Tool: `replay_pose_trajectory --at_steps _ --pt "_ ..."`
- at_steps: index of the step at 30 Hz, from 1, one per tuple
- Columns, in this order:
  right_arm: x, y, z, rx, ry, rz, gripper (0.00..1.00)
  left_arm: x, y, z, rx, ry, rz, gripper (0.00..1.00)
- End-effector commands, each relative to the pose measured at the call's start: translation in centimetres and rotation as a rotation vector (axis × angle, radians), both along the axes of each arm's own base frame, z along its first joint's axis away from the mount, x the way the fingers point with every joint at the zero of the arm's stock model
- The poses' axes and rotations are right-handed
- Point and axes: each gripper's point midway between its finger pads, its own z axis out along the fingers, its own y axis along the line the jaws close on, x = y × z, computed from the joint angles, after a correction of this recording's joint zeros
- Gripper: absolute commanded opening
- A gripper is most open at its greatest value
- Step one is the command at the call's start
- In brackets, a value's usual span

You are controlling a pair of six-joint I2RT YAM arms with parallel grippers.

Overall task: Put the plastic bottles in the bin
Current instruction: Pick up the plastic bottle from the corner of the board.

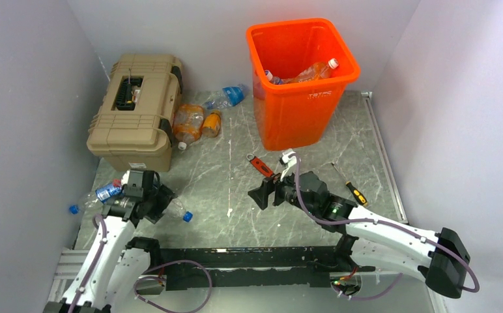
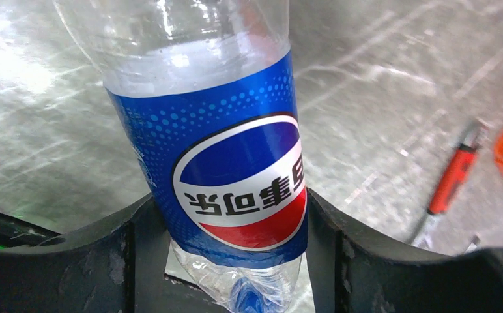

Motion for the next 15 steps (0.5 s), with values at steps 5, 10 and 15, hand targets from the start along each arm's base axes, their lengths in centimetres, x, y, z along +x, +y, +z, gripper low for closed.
replay_pose_trajectory --at_steps 5,10,15 --pt "0.8 -0.2 4.2 0.024 -0.085 -0.025 0.88 0.8 -3.4 8.9 -0.088 -0.331 -0.271 0.41" --pt "0.7 -0.1 6.7 0.057 -0.125 -0.010 0.89 1.9 -5.9 15.1 -0.108 -0.557 -0.491 0.34" --pt "-0.4 0.3 10.0 0.132 -0.172 0.053 0.90 3.7 -8.7 21.4 -0.096 -0.769 -0.744 0.32"
